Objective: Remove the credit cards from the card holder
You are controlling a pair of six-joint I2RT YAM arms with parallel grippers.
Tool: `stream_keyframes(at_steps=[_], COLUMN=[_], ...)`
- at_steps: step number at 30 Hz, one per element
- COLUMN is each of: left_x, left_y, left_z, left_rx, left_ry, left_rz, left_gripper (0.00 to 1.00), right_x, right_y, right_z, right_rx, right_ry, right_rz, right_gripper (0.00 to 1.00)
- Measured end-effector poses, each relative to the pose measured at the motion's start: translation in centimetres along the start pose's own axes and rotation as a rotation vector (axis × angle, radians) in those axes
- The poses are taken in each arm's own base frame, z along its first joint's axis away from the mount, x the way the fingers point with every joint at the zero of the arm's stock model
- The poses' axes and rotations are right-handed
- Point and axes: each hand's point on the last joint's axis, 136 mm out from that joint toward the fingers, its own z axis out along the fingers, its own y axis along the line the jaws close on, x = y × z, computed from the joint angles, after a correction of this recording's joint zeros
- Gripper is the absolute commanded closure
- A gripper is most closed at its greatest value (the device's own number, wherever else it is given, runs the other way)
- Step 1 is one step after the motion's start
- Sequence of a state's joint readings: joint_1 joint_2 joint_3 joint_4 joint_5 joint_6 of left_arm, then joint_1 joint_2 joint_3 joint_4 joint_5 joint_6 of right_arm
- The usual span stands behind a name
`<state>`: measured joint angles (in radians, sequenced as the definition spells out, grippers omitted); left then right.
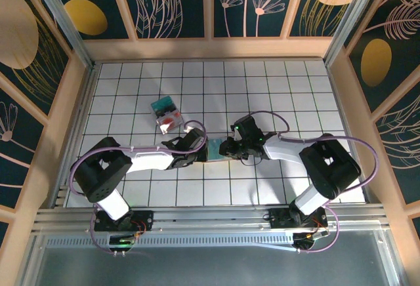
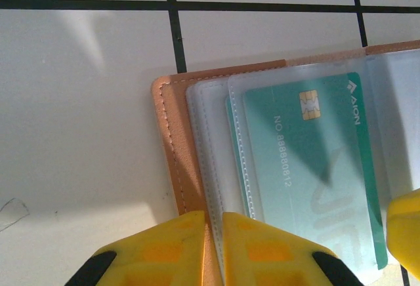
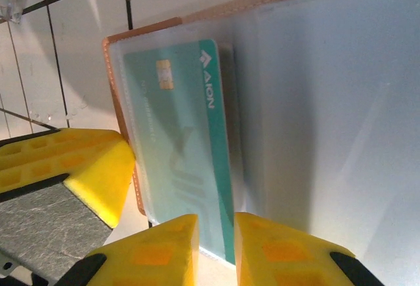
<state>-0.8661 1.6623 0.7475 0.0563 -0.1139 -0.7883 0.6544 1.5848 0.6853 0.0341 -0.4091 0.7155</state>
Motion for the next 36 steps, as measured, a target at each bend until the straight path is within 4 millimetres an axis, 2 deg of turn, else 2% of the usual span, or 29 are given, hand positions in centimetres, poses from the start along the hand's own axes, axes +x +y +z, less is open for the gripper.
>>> stream_keyframes(at_steps=[9,16,22,27,36], left_x=[-0.1,-0.1,-0.2,-0.2,-0.2], left_y=[-0.1,-0.2,-0.3,-0.3,-0.2], left_z=[0.1,0.2,0.3,0.3,0.3], left_rx=[0.001,0.000,0.002,0.002,-0.005], left_ry=[0.000,0.000,0.000,0.000,0.005], left_rz=[0.000,0.000,0.000,-0.001,0.000], left_gripper=[0.89,0.89,0.90,0.90,0.92], right_x=[-0.7,-0.7,-0.4,-0.5,-0.9], right_y=[-0.1,-0.7,-0.6,-0.5,-1.2], right_z=[0.2,0.4,0.5,0.5,0.1], right_rx=[-0.011,-0.027,-0.064,-0.079,-0.084], right_ry=[-0.020,-0.026,-0.021,-0.019,-0.029], right_rz=[0.001,0.009,0.008,0.018,0.042], right_gripper=[0.76,0.79,0.86,0.99,1.00])
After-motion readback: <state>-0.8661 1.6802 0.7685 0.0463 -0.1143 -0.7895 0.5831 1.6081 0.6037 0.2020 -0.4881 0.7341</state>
